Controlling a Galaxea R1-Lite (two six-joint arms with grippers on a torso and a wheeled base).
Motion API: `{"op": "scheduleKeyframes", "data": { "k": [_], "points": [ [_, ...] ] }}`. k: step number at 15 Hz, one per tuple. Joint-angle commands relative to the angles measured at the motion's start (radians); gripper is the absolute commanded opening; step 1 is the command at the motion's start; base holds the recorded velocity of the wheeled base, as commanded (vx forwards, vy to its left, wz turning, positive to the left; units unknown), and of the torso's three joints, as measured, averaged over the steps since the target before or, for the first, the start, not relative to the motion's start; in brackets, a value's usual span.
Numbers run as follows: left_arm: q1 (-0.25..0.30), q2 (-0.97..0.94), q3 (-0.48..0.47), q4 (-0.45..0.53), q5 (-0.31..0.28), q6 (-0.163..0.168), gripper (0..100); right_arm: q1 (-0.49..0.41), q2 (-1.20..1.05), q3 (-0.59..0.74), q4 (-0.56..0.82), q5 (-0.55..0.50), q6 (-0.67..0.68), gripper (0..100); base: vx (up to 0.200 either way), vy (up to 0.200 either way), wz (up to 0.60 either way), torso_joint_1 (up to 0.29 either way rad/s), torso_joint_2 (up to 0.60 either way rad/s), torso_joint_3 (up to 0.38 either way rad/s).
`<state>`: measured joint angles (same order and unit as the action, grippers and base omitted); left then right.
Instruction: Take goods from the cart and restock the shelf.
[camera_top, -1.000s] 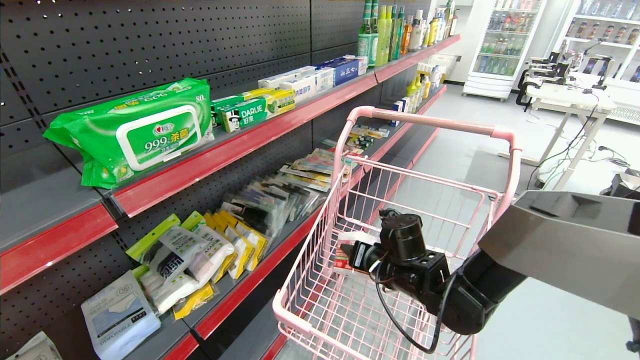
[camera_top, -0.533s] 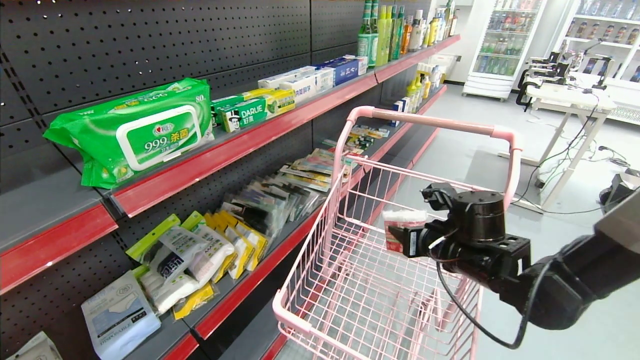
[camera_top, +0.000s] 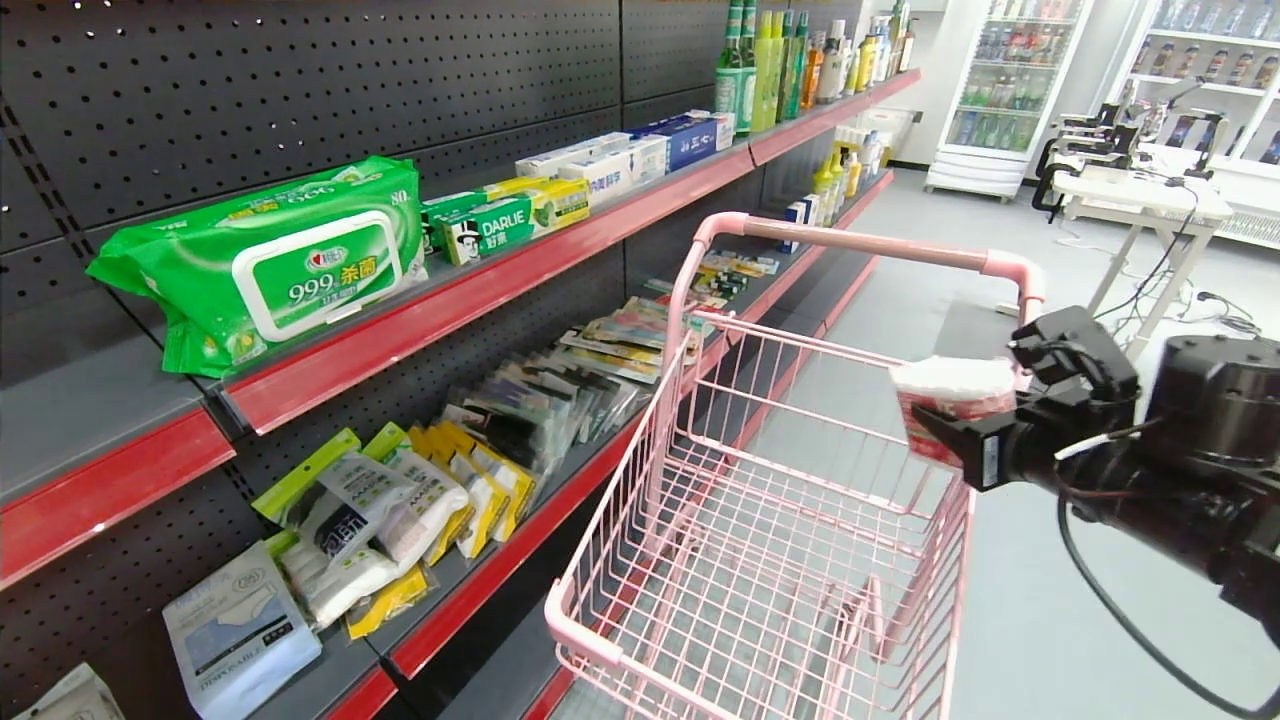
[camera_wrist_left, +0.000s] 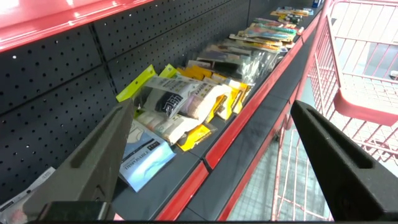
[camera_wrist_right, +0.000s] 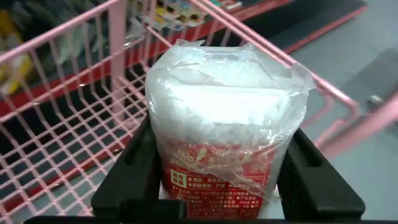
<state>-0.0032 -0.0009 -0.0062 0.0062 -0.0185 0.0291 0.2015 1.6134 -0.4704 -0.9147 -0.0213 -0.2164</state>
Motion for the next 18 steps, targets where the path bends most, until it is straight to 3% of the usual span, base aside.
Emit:
{"op": "scheduleKeyframes", "data": {
  "k": [1,9,18],
  "points": [
    [0.0,0.001,0.0,0.0,0.0,0.0,100,-0.109,-0.116,0.038,0.003,0.026,-0.051,0,0.0,0.0,0.0,0.0,0.0,0.0],
    [0.0,0.001,0.002,0.0,0.0,0.0,100,-0.287,-0.161,0.018,0.005,0.05,-0.1,0,0.0,0.0,0.0,0.039,-0.12,-0.078],
    [0.0,0.001,0.002,-0.002,0.0,0.0,100,-0.29,-0.164,-0.007,0.003,0.061,-0.138,0,0.0,0.0,0.0,0.21,-0.55,-0.34]
  ]
}}
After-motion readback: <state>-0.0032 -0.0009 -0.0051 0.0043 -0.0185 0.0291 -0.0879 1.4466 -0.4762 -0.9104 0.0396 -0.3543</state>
